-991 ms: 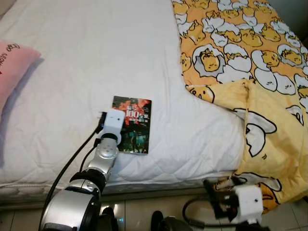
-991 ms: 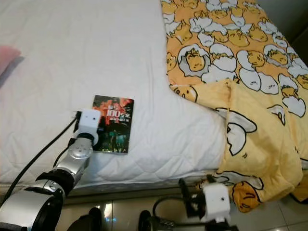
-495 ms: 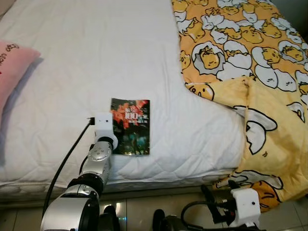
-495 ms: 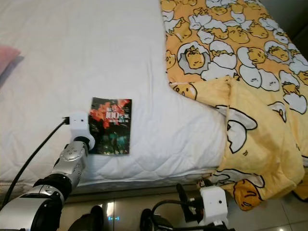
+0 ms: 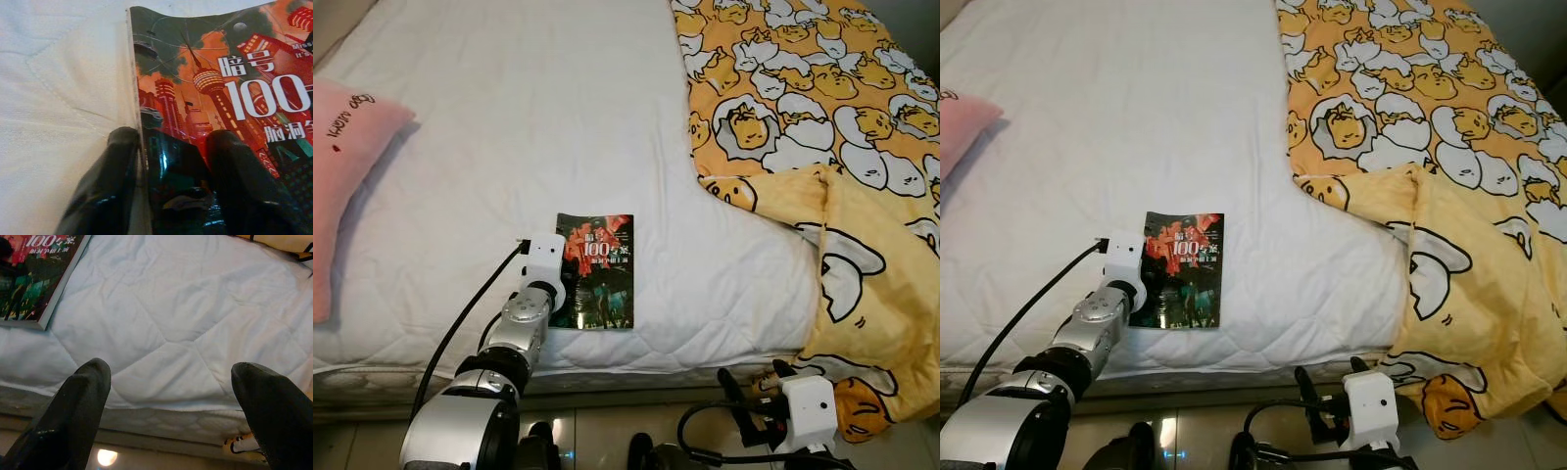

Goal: Clean up the room

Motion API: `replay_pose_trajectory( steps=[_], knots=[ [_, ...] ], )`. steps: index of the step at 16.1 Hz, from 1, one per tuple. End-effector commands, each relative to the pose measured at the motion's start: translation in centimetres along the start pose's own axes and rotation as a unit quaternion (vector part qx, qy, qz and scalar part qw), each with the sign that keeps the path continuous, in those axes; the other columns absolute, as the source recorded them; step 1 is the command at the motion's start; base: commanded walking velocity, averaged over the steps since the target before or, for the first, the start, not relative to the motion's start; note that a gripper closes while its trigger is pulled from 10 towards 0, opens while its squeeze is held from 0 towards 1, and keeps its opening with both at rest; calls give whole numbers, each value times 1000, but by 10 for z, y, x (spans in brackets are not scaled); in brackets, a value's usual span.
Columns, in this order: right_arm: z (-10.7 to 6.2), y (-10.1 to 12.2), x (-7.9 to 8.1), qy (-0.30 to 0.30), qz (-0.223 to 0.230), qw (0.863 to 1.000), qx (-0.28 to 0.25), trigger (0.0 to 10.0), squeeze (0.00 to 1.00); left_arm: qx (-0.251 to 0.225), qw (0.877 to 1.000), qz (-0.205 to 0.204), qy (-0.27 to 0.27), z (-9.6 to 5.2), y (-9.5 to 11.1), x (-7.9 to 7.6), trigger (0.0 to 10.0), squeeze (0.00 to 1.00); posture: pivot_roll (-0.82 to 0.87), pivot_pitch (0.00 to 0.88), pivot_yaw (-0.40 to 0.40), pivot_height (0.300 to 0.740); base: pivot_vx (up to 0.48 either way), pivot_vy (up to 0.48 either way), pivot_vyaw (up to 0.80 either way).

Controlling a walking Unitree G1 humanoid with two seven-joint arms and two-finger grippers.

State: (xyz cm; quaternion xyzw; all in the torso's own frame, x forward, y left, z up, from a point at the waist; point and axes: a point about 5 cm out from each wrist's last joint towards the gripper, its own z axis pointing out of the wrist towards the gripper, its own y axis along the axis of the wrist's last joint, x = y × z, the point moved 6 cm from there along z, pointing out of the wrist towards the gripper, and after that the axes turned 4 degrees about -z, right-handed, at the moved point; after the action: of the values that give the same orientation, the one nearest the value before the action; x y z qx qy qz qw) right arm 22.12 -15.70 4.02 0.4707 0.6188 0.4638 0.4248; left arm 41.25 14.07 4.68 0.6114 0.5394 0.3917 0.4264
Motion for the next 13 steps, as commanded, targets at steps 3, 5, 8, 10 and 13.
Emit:
replay_pose_trajectory(
  steps=[3, 5, 8, 10, 13],
  knots=[
    [-1, -8, -6, -15, 6, 1000, 17, 10000, 0, 127, 991, -45, -25, -15, -68, -13, 0, 0, -125, 294, -155, 740, 0, 0, 0],
    [1, -7, -7, -18, 8, 1000, 15, 10000, 0, 119, 991, -48, -30, -12, -61, -13, 0, 0, -124, 293, -151, 740, 0, 0, 0],
    [4, -4, -7, -21, 11, 1000, 10, 10000, 0, 109, 992, -52, -39, -10, -53, -14, 0, 0, -121, 290, -143, 740, 0, 0, 0],
    [6, -2, -7, -19, 11, 1000, 5, 10000, 0, 93, 991, -69, -65, -6, -39, -26, 0, 0, -115, 290, -141, 740, 0, 0, 0],
    [9, -2, -10, -20, 10, 1000, 5, 10000, 0, 79, 991, -86, -70, -3, -31, -29, 0, 0, -112, 273, -133, 740, 0, 0, 0]
  ],
)
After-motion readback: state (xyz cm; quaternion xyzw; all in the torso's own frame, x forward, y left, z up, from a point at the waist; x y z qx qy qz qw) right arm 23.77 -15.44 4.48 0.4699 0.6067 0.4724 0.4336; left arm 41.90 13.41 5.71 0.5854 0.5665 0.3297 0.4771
